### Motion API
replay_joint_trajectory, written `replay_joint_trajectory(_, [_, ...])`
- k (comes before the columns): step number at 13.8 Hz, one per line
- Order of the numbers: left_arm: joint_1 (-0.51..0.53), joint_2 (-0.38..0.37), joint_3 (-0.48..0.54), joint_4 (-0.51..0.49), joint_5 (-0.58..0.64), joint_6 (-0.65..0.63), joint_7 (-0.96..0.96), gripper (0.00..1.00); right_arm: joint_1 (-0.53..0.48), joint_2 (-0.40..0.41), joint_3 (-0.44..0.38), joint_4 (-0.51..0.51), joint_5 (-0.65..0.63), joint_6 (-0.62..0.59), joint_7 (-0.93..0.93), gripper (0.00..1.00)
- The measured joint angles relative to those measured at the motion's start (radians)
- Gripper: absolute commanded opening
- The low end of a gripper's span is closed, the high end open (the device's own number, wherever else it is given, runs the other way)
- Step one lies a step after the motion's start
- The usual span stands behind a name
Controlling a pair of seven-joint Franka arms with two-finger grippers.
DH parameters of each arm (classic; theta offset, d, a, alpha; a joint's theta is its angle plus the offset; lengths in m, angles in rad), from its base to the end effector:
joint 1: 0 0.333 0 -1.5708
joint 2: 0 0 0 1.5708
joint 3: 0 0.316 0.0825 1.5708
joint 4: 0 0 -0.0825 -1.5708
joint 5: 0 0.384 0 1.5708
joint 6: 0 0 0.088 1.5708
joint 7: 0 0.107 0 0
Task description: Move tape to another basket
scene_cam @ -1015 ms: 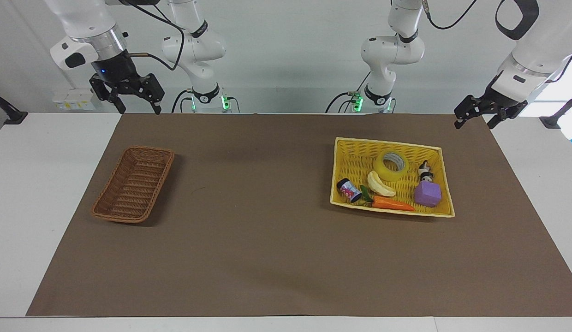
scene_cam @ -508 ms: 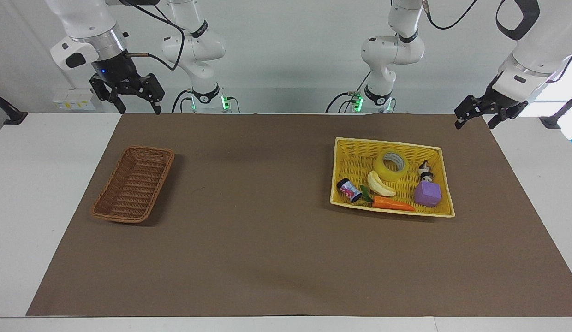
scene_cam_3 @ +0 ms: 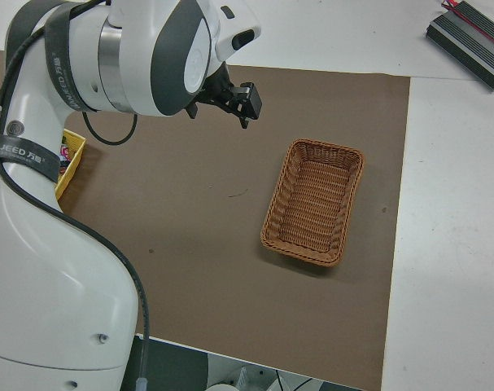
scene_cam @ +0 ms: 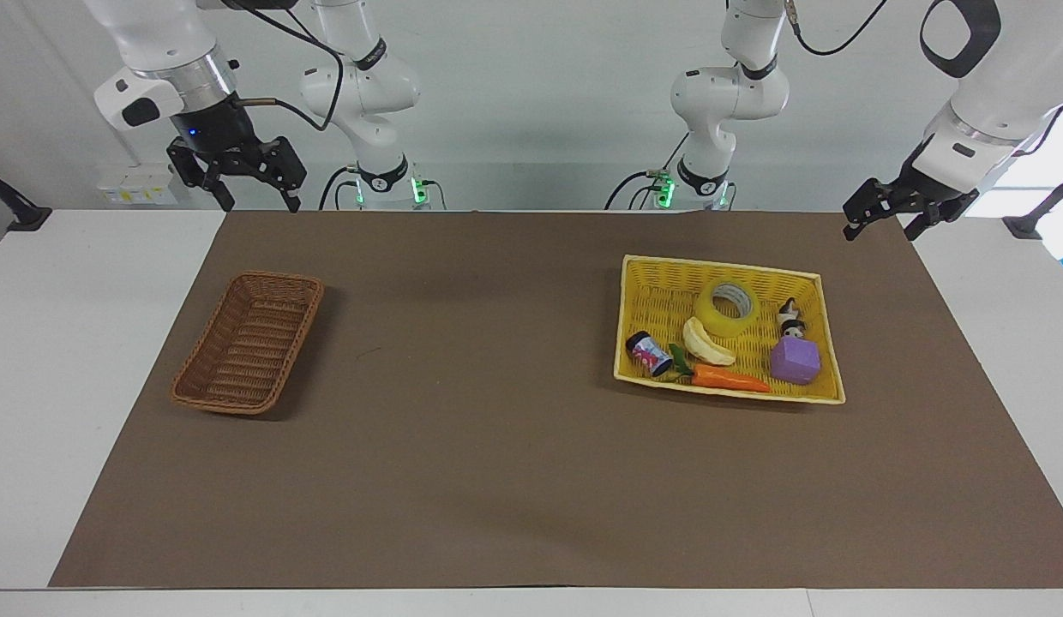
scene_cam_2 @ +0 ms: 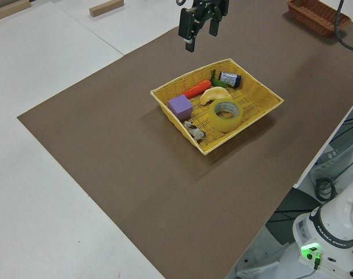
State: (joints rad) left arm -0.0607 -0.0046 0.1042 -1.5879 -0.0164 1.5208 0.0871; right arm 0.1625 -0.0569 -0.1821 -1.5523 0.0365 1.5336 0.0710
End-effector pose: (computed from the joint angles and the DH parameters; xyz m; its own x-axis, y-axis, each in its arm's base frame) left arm 0.5468 0.0221 0.6148 0.9972 -0.0445 -0.0608 -0.0432 -0.9988 0.0222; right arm 0.5333 -0.0096 0.6604 0.9954 -0.0891 0.0339 -0.0874 -0.9950 -0.0492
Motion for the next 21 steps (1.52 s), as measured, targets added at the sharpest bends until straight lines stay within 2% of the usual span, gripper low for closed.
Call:
replay_joint_trajectory(10, [-0.013,-0.013,-0.005,-0.045,0.000,0.006,0.000,1.00,0.000,0.000,0.000,0.000,0.000,0.000,0.000,1.00])
replay_joint_trajectory(16, [-0.053,-0.047,-0.013,-0.165,-0.013,0.061,-0.005,1.00,0.000,0.000,0.000,0.000,0.000,0.000,0.000,1.00])
replay_joint_trajectory(21, [-0.088,-0.089,-0.016,-0.362,-0.037,0.211,-0.013,1.00,0.001,0.000,0.000,0.000,0.000,0.000,0.000,1.00])
